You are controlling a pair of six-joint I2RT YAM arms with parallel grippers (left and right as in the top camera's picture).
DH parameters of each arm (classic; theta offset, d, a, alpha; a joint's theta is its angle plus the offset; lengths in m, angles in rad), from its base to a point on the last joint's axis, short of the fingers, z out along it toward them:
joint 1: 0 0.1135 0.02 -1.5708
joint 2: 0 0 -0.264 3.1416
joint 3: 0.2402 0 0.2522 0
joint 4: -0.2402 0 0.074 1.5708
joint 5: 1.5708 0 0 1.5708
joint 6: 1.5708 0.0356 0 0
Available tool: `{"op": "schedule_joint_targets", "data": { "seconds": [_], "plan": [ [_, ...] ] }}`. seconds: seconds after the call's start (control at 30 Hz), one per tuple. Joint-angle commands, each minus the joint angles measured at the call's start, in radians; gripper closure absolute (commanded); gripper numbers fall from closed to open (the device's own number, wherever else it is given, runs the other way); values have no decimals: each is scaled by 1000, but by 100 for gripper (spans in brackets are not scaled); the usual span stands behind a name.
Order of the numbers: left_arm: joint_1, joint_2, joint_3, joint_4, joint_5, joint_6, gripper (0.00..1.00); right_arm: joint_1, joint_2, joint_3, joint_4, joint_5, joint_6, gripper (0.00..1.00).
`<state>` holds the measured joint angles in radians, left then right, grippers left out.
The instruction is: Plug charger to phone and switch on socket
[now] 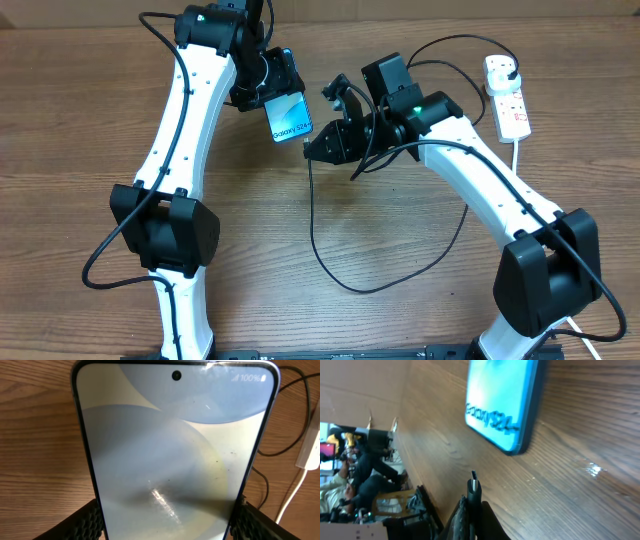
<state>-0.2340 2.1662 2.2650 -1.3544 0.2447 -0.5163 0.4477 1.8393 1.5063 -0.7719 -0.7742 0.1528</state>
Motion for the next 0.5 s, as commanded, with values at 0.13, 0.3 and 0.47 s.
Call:
{"op": "schedule_joint_targets", "data": {
  "seconds": [0.13,0.3,0.47],
  "plan": [
    [6,-34,5,6,46,50,96,42,-2,-9,2,-4,-24,96],
    [11,-37,27,-4,78,76,96,43,3,-8,-1,15,-24,96],
    [24,-37,60,-18,123,75,96,43,3,-9,10,18,-24,96]
  ]
}}
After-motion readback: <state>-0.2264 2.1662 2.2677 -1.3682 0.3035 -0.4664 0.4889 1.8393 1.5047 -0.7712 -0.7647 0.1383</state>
